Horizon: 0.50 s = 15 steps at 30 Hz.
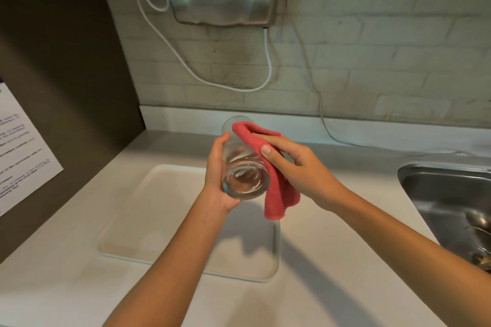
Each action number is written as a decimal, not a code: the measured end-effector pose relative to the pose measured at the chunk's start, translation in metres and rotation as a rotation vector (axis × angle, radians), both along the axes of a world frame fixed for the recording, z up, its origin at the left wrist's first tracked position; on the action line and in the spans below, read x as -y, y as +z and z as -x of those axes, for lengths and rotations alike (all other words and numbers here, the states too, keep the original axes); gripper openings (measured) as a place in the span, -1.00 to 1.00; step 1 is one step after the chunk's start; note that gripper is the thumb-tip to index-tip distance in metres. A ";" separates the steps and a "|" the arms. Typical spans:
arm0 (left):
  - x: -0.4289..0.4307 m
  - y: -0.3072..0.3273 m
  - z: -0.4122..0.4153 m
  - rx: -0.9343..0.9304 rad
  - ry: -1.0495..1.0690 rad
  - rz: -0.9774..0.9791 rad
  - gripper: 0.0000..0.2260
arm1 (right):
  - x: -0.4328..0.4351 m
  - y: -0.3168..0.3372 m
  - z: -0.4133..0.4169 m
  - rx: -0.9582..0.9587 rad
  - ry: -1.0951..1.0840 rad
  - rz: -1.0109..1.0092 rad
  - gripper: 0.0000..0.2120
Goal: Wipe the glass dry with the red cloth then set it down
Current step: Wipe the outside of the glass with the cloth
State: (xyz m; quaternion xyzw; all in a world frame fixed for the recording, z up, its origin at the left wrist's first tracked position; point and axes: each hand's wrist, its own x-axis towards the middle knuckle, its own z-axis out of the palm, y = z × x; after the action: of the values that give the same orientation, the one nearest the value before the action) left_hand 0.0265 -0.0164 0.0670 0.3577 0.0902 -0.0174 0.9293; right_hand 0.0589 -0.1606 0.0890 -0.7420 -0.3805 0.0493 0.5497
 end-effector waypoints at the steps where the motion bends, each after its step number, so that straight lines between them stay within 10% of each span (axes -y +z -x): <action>1: 0.001 -0.001 0.000 0.000 0.004 -0.001 -0.49 | 0.000 0.002 -0.002 0.024 -0.013 0.016 -0.73; 5: 0.008 -0.004 -0.001 0.057 -0.001 0.009 -0.58 | -0.004 0.011 -0.011 0.131 -0.204 0.064 -0.74; 10: 0.000 -0.004 -0.001 0.113 0.000 0.057 -0.64 | 0.003 0.015 0.009 0.449 0.053 0.089 -0.75; 15: 0.007 -0.008 -0.002 0.096 -0.005 0.057 -0.62 | 0.000 0.019 -0.013 0.378 -0.078 0.176 -0.75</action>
State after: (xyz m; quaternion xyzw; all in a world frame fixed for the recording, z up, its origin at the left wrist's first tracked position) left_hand 0.0282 -0.0232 0.0592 0.3317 0.0439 -0.0049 0.9423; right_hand 0.0722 -0.1609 0.1078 -0.7973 -0.4422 -0.0793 0.4031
